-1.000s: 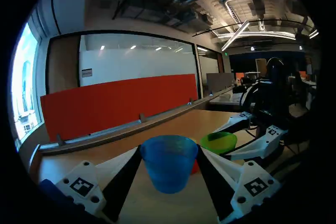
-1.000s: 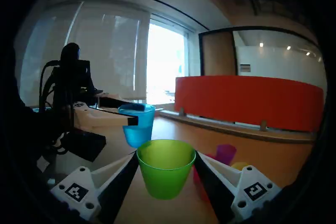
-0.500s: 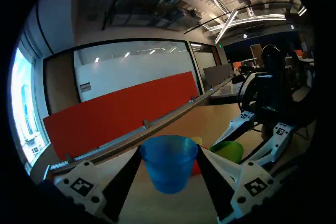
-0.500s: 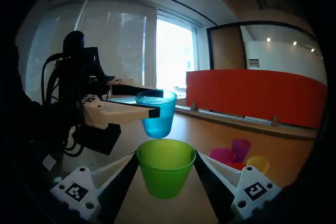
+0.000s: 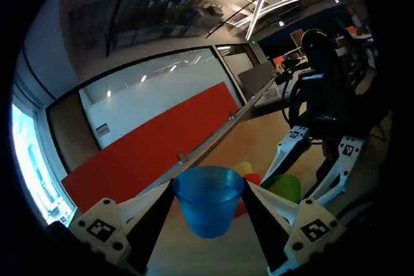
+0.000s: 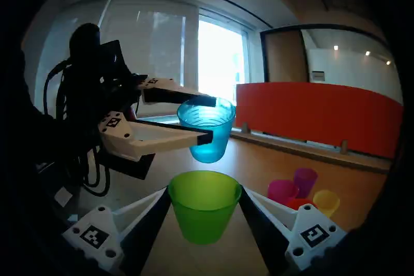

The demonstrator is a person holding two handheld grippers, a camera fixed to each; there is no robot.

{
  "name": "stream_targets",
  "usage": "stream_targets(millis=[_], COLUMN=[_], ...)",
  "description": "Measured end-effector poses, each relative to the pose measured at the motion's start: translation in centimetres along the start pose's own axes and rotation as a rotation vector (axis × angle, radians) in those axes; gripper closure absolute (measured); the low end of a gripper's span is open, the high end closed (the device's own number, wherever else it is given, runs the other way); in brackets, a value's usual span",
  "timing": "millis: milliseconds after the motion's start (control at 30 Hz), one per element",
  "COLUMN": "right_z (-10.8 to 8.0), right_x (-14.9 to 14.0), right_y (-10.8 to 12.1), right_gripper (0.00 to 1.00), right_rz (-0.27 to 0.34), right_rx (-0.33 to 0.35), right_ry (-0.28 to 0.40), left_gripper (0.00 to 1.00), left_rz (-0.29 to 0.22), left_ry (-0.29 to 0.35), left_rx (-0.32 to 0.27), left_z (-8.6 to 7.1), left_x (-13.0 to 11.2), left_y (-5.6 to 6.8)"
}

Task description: Pour water

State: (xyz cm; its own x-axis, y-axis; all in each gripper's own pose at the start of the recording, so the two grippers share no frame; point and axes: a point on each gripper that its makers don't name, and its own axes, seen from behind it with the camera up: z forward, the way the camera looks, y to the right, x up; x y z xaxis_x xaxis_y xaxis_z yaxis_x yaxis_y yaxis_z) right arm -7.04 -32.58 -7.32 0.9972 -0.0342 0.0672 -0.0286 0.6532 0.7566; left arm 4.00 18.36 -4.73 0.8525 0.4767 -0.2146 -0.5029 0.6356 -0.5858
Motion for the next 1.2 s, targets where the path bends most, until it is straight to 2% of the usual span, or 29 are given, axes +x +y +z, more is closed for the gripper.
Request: stream_targets(millis=[300,900,1200], right_z=[0.0,-0.2,-0.3], right_x=[-0.2,0.4,0.7], right_y=[-0.1,-0.6,-0.7], right_gripper=[0.06,0.06,0.06], right_rz=[-0.007,-0.008,-0.018], right_rx=[0.001,0.007,0.007], right_ry=[-0.006,0.002,0.003], left_gripper=[0.11,0.11,0.12], left_rz=[0.100,0.246,0.310], left_ry=[-0.009,-0.025,-0.031], left_rx=[-0.009,-0.025,-0.031], left_z=[-0.3,-0.3,0.1], left_x=[0.4,1.0,0.9], left_y=[0.6,1.8,1.9])
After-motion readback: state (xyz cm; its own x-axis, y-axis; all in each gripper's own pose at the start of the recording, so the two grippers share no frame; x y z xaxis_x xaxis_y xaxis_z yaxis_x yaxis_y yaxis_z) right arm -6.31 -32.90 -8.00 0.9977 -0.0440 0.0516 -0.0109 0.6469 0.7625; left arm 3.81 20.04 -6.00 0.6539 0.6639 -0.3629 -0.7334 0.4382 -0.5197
